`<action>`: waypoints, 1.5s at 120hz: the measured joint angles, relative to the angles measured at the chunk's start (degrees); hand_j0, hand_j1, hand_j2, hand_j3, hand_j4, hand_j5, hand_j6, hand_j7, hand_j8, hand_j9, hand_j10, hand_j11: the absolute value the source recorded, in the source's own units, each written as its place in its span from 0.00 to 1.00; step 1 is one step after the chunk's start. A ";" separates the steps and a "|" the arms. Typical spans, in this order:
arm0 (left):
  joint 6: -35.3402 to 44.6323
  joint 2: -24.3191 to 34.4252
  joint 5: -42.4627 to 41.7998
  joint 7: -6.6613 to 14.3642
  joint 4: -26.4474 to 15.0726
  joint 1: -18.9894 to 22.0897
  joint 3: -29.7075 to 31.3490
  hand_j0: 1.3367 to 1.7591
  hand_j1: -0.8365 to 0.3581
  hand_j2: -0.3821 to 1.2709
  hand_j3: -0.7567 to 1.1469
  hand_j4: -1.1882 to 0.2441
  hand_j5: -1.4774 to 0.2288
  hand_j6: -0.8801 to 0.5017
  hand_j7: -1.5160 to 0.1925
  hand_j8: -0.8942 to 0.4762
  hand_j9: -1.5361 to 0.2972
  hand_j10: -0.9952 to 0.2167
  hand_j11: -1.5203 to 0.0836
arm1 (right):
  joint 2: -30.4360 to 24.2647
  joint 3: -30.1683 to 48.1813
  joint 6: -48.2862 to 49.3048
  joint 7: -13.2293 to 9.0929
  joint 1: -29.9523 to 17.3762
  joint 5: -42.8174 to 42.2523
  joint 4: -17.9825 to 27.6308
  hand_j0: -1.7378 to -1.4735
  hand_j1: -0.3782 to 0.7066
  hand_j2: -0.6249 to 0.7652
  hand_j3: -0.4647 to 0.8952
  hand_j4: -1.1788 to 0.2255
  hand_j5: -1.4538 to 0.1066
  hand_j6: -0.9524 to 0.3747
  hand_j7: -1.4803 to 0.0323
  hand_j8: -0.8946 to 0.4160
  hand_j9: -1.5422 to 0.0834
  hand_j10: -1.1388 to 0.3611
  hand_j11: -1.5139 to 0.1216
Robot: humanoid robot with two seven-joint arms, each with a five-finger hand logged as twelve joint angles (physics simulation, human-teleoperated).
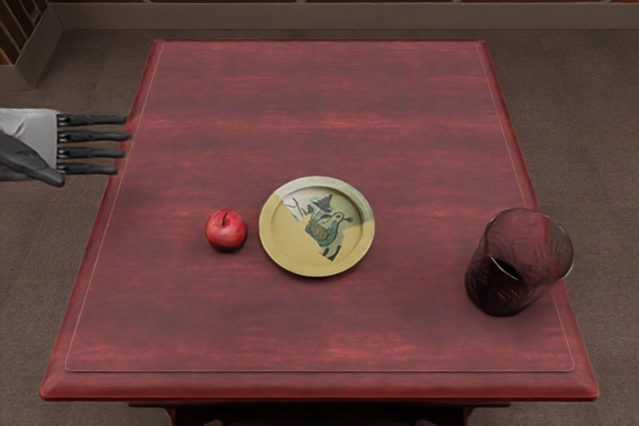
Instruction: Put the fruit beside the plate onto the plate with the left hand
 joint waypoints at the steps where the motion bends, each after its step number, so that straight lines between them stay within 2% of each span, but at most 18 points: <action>1: 0.00 0.02 0.00 0.00 0.03 0.01 0.00 0.76 0.99 0.23 0.40 0.83 0.87 0.64 0.89 0.65 0.84 0.82 0.95 | 0.00 0.00 0.00 0.00 0.00 0.00 0.00 0.30 0.05 0.45 0.34 0.83 0.91 0.70 0.96 0.67 0.93 0.75 0.91; 17: 0.00 1.74 2.42 0.70 0.25 -1.36 -0.05 0.76 0.99 0.23 0.40 0.83 0.87 0.64 0.89 0.65 0.84 0.82 0.95 | 0.00 0.06 0.00 0.00 0.04 0.00 0.01 0.30 0.05 0.45 0.34 0.83 0.92 0.70 0.96 0.67 0.93 0.75 0.91; 28: -0.02 1.02 5.94 1.18 -0.52 -6.23 -0.23 0.76 0.97 0.23 0.40 0.81 0.85 0.62 0.87 0.64 0.82 0.80 0.93 | 0.00 0.07 0.00 0.00 0.06 0.00 0.01 0.30 0.05 0.45 0.34 0.83 0.92 0.70 0.96 0.67 0.93 0.75 0.91; 36: 0.00 -0.52 10.65 1.34 -3.02 -9.53 -0.32 0.76 0.95 0.24 0.40 0.80 0.83 0.61 0.85 0.62 0.81 0.78 0.91 | 0.00 0.08 0.00 0.00 0.07 0.00 0.01 0.30 0.05 0.45 0.34 0.83 0.92 0.70 0.96 0.67 0.93 0.75 0.91; 50: 0.01 -2.33 19.75 1.46 -8.26 -11.44 -0.44 0.76 0.92 0.24 0.40 0.78 0.81 0.59 0.83 0.60 0.79 0.76 0.89 | 0.00 0.08 0.00 0.00 0.08 0.00 0.01 0.30 0.05 0.45 0.34 0.83 0.92 0.70 0.96 0.67 0.93 0.75 0.91; 60: 0.01 -6.46 25.55 1.50 -11.41 -14.19 -0.59 0.76 0.91 0.24 0.40 0.77 0.80 0.58 0.82 0.59 0.78 0.75 0.88 | 0.00 0.08 0.00 0.00 0.08 0.00 0.01 0.30 0.05 0.45 0.34 0.83 0.92 0.70 0.96 0.67 0.93 0.75 0.91; 75: 0.03 -5.69 26.25 1.51 -13.28 -13.66 -3.10 0.76 0.91 0.24 0.40 0.77 0.80 0.57 0.82 0.59 0.78 0.75 0.88 | 0.00 0.08 0.00 0.00 0.08 0.00 0.01 0.30 0.05 0.45 0.34 0.83 0.92 0.70 0.96 0.67 0.93 0.75 0.91; 82: 0.02 -6.31 26.26 1.52 -13.91 -15.40 -3.43 0.76 0.92 0.24 0.40 0.78 0.81 0.58 0.83 0.60 0.79 0.76 0.89 | 0.00 0.09 0.00 0.00 0.08 0.00 0.01 0.30 0.05 0.45 0.34 0.83 0.92 0.70 0.96 0.67 0.93 0.75 0.91; 84: 0.03 -6.29 26.30 1.52 -14.11 -16.86 -3.13 0.76 0.92 0.24 0.40 0.78 0.81 0.59 0.83 0.60 0.79 0.76 0.89 | 0.00 0.09 0.00 0.00 0.08 0.00 0.01 0.30 0.05 0.45 0.34 0.83 0.92 0.70 0.96 0.67 0.93 0.75 0.91; 88: 0.03 -7.10 26.38 1.52 -14.42 -22.28 -1.05 0.76 0.93 0.24 0.40 0.78 0.82 0.59 0.84 0.61 0.79 0.77 0.90 | 0.00 0.09 0.00 0.00 0.08 0.00 0.01 0.30 0.05 0.45 0.34 0.83 0.92 0.70 0.96 0.67 0.93 0.75 0.91; 91: 0.03 -10.49 26.42 1.52 -14.60 -26.60 1.48 0.76 0.94 0.24 0.40 0.79 0.82 0.59 0.84 0.61 0.80 0.77 0.90 | 0.00 0.09 0.00 0.00 0.08 0.00 0.01 0.30 0.05 0.45 0.34 0.83 0.92 0.70 0.96 0.67 0.93 0.75 0.91; 95: 0.06 -13.46 26.62 1.52 -14.76 -28.79 4.69 0.76 0.94 0.24 0.40 0.79 0.83 0.60 0.85 0.61 0.80 0.78 0.91 | 0.00 0.08 0.00 0.00 0.08 0.00 0.01 0.30 0.05 0.45 0.34 0.83 0.92 0.70 0.96 0.67 0.93 0.75 0.91; 118: 0.06 -23.71 34.45 1.52 -14.84 -29.90 13.93 0.76 0.96 0.23 0.40 0.81 0.84 0.61 0.86 0.63 0.82 0.79 0.92 | 0.00 0.08 0.00 0.00 0.08 0.00 0.01 0.30 0.05 0.45 0.34 0.83 0.92 0.70 0.96 0.67 0.93 0.75 0.91; 132: 4.18 -23.87 43.27 1.52 -14.77 -30.37 15.54 0.76 0.96 0.23 0.40 0.81 0.84 0.61 0.87 0.63 0.82 0.80 0.92 | 0.00 0.08 0.00 0.00 0.10 0.00 0.01 0.30 0.05 0.45 0.34 0.83 0.92 0.70 0.96 0.67 0.93 0.75 0.91; 144: 8.59 -24.47 46.92 1.52 -14.78 -31.05 16.21 0.76 0.96 0.24 0.40 0.80 0.84 0.61 0.86 0.63 0.81 0.79 0.92 | 0.00 0.09 0.00 0.00 0.11 0.00 0.01 0.30 0.05 0.45 0.34 0.83 0.91 0.70 0.96 0.67 0.93 0.75 0.91; 156: 12.53 -25.04 43.37 1.52 -14.43 -30.86 17.55 0.76 0.95 0.24 0.40 0.80 0.84 0.61 0.86 0.62 0.81 0.79 0.92 | 0.00 0.09 0.00 0.00 0.11 0.00 0.01 0.30 0.05 0.45 0.34 0.83 0.91 0.70 0.96 0.67 0.93 0.75 0.91; 170: 21.14 -27.04 38.34 1.52 -13.98 -31.64 20.27 0.76 0.95 0.24 0.40 0.80 0.83 0.60 0.85 0.62 0.81 0.78 0.91 | 0.00 0.09 0.00 0.00 0.10 0.00 0.01 0.30 0.05 0.45 0.34 0.83 0.92 0.70 0.96 0.67 0.93 0.75 0.91; 180: 25.75 -26.71 37.04 1.52 -14.11 -36.51 25.77 0.76 0.94 0.24 0.40 0.79 0.83 0.60 0.85 0.62 0.80 0.78 0.91 | 0.00 0.09 0.00 0.00 0.09 0.00 0.01 0.30 0.05 0.45 0.34 0.83 0.92 0.70 0.96 0.67 0.93 0.75 0.91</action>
